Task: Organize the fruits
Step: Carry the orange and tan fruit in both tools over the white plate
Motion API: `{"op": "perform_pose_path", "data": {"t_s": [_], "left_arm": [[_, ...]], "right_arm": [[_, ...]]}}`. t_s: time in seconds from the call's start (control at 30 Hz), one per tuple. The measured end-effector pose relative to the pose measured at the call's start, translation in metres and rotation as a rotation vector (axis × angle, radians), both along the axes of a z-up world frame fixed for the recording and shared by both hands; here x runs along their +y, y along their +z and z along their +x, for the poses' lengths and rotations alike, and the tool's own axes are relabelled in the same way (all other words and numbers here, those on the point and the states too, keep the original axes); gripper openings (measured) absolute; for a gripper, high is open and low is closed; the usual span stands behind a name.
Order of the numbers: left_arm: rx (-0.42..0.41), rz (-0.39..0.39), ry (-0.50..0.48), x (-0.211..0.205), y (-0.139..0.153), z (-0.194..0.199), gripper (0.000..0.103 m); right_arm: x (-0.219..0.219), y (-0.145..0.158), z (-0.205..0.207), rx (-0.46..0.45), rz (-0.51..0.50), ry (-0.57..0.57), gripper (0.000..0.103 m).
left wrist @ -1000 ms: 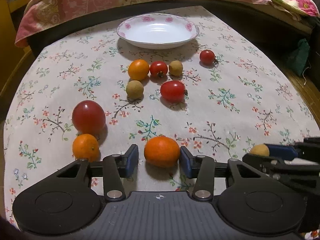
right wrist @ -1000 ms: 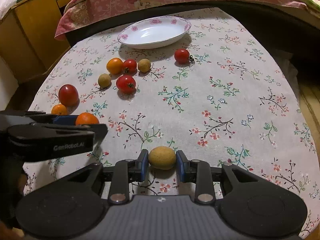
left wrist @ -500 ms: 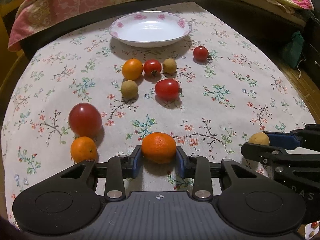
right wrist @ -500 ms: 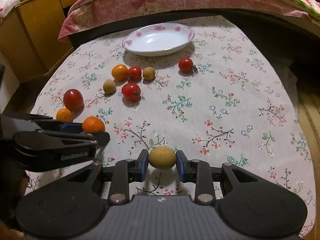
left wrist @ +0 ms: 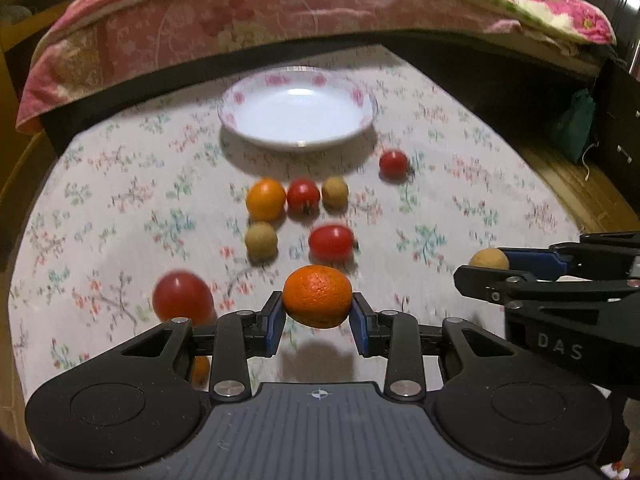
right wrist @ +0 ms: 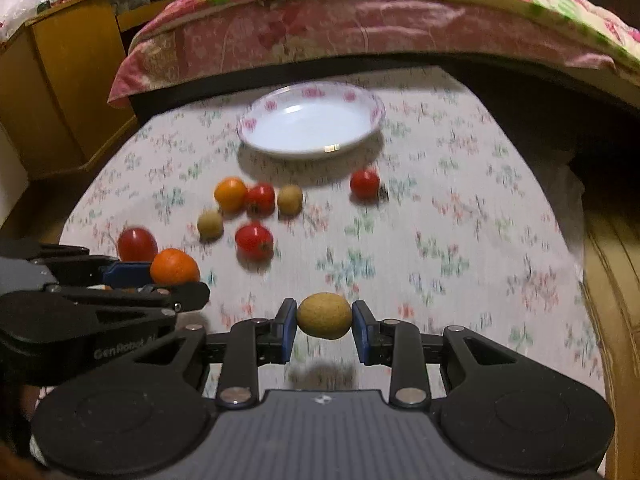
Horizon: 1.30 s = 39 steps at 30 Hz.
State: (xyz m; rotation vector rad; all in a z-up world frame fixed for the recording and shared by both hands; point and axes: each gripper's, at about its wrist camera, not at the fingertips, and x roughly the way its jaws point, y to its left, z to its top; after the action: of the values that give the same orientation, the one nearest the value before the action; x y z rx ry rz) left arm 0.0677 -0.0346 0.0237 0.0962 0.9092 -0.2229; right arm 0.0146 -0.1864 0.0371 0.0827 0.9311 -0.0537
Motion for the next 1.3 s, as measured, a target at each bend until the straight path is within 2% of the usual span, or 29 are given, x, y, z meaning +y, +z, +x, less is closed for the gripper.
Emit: {"op": "perform_pose_path", "data": {"t_s": [0.37, 0.77, 1.0, 1.3], "left_arm": [[-0.037, -0.028, -0.015, 0.0, 0.011, 0.041, 0.042], [-0.099, -0.013, 0.003, 0.002, 0.021, 0.116, 0.041], [-0.092, -0.002, 0.007, 0.003, 0.011, 0.151, 0.041], [-0.061, -0.003, 0.022, 0.006, -0.003, 0.171, 0.041]], "right_arm": [[-0.004, 0.009, 0.049, -0.02, -0.011, 0.014, 0.029], [-0.023, 0.009, 0.138, -0.07, 0.002, 0.014, 0.029], [-0.032, -0.004, 0.179, -0.081, -0.008, 0.044, 0.029], [-0.038, -0.022, 0.202, -0.074, -0.004, 0.077, 0.029]]}}
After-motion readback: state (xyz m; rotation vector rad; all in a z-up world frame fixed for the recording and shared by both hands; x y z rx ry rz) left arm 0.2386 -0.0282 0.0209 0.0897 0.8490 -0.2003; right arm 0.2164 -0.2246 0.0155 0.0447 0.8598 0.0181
